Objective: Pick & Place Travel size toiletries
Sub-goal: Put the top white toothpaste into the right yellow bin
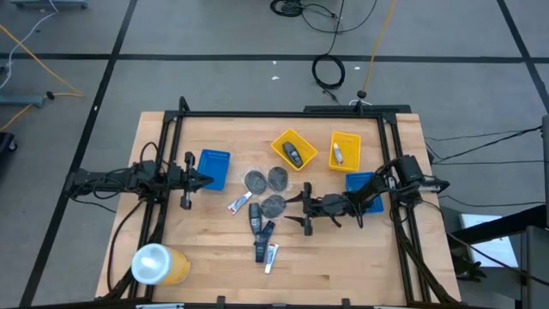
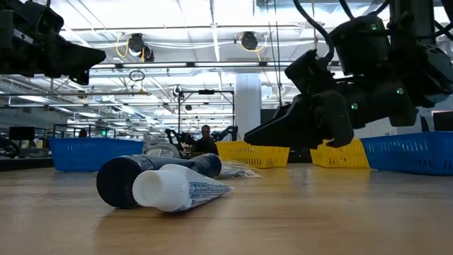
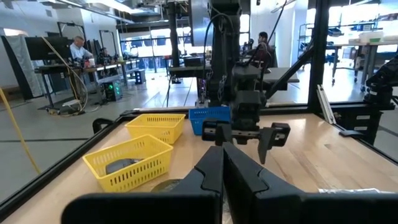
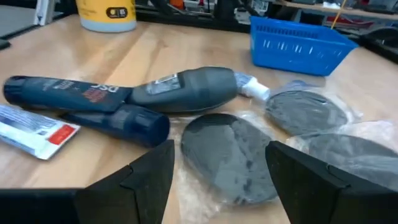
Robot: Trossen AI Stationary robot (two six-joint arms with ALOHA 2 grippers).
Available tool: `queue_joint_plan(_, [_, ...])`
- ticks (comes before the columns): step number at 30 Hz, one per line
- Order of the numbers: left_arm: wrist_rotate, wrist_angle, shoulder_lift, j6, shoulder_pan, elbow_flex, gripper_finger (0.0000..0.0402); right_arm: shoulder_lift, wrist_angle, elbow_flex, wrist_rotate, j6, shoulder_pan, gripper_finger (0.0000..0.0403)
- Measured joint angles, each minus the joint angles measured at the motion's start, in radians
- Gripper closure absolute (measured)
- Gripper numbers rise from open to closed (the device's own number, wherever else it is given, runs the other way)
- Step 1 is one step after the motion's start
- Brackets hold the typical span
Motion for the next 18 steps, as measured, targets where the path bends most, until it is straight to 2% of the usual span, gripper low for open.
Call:
queue_joint_plan(5, [0.0,-0.001,0.0,0.0,0.0,0.0,0.0392,0.0,0.008,-0.008,-0.002,-0.063,-0.033,0.0157])
queue_joint_plan(12, [0.0,-0.001,0.0,0.0,0.0,0.0,0.0392,0.0,-0.007,-0.037,0.0,-0.069,-0.077,0.0157])
queue_joint_plan(18, [0.0,-0.001,0.0,0.0,0.0,0.0,0.0392,0.0,0.023,-0.04,-0.004,0.016,-0.079,0.0157])
